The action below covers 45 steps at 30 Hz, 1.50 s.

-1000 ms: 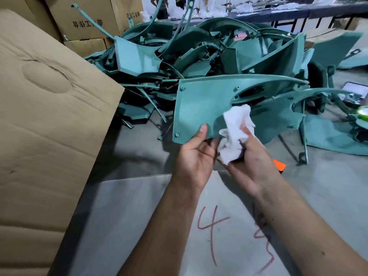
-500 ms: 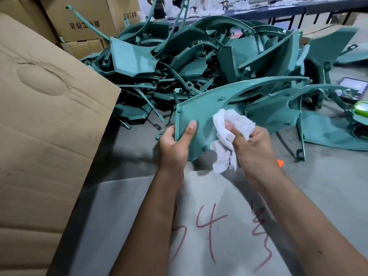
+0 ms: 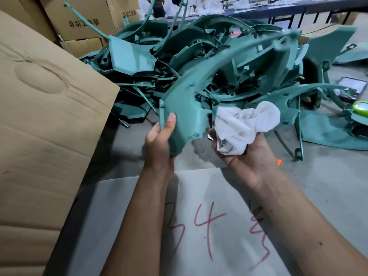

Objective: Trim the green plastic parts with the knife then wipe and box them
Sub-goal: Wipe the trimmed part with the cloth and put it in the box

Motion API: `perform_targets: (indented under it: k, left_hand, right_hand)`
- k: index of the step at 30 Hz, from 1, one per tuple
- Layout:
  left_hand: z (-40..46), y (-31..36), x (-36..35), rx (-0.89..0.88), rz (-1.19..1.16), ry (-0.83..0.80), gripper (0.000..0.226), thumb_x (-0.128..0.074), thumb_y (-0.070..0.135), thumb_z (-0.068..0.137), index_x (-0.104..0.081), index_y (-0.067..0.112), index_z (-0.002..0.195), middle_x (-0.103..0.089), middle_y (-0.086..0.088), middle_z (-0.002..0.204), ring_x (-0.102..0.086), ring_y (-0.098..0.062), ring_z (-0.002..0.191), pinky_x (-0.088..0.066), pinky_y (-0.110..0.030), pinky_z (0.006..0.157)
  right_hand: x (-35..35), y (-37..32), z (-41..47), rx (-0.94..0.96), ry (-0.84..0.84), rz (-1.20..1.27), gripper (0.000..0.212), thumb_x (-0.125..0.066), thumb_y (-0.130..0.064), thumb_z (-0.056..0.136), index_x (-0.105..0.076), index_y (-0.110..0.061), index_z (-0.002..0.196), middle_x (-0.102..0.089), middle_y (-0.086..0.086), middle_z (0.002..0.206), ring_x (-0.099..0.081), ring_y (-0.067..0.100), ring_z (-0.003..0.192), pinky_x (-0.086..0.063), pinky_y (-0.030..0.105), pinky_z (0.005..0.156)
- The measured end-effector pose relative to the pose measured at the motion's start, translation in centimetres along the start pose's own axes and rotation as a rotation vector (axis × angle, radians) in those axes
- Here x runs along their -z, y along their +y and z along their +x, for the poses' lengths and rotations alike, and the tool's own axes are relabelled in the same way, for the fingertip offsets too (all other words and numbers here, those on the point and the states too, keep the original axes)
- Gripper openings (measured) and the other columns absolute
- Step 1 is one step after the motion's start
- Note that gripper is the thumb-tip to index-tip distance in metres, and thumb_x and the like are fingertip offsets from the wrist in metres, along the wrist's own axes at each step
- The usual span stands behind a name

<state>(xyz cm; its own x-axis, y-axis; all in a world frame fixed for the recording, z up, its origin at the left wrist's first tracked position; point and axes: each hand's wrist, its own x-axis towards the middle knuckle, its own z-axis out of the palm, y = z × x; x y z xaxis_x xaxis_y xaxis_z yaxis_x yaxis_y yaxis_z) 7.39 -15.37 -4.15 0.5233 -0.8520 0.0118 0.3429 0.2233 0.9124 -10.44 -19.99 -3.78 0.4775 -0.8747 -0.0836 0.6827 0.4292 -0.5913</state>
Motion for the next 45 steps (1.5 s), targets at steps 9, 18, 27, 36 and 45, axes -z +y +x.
perform_targets:
  k: [9,18,27,36,45]
  left_hand:
    - [-1.0,-1.2,-1.4,-0.015,0.247,-0.072,0.014,-0.078,0.016,0.090,-0.072,0.012,0.101,-0.079,-0.009,0.097,-0.076,-0.023,0.082,-0.061,-0.033,0.065]
    - [-0.9,-0.3,-0.8,0.063,0.352,-0.269,0.026,-0.075,0.030,0.092,-0.068,0.010,0.106,-0.078,-0.005,0.092,-0.074,-0.019,0.073,-0.056,-0.028,0.053]
    - [-1.3,0.2,-1.2,0.165,0.367,-0.324,0.023,-0.070,0.035,0.096,-0.063,0.012,0.092,-0.066,0.003,0.061,-0.057,-0.011,0.041,-0.036,-0.016,0.038]
    - [-0.7,0.8,1.0,0.241,0.333,-0.305,0.026,-0.074,0.033,0.092,-0.064,0.010,0.084,-0.061,0.001,0.057,-0.049,-0.010,0.038,-0.029,-0.016,0.035]
    - [-0.9,0.5,2.1,0.341,0.391,-0.378,0.045,-0.079,0.042,0.078,-0.068,0.004,0.099,-0.074,-0.015,0.079,-0.068,-0.028,0.063,-0.049,-0.028,0.056]
  right_hand:
    - [0.4,1.6,0.3,0.326,0.117,-0.378,0.015,-0.073,-0.015,0.094,-0.075,-0.009,0.108,-0.081,0.010,0.099,-0.079,0.022,0.084,-0.061,0.029,0.067]
    - [0.7,0.1,0.2,0.461,0.148,-0.374,0.021,-0.085,-0.015,0.081,-0.081,-0.012,0.102,-0.079,0.014,0.110,-0.077,0.032,0.097,-0.063,0.051,0.084]
    - [0.1,-1.0,-0.4,0.530,0.199,-0.316,0.021,-0.079,-0.016,0.080,-0.077,-0.013,0.101,-0.080,0.008,0.103,-0.074,0.028,0.092,-0.060,0.046,0.082]
    - [0.3,-0.8,0.1,0.408,0.338,-0.204,0.031,-0.082,-0.020,0.084,-0.075,-0.010,0.113,-0.079,0.012,0.110,-0.078,0.031,0.094,-0.064,0.054,0.077]
    - [1.3,-0.3,0.7,0.335,0.174,-0.165,0.032,-0.087,-0.026,0.081,-0.077,-0.013,0.108,-0.078,0.015,0.109,-0.073,0.032,0.093,-0.059,0.063,0.088]
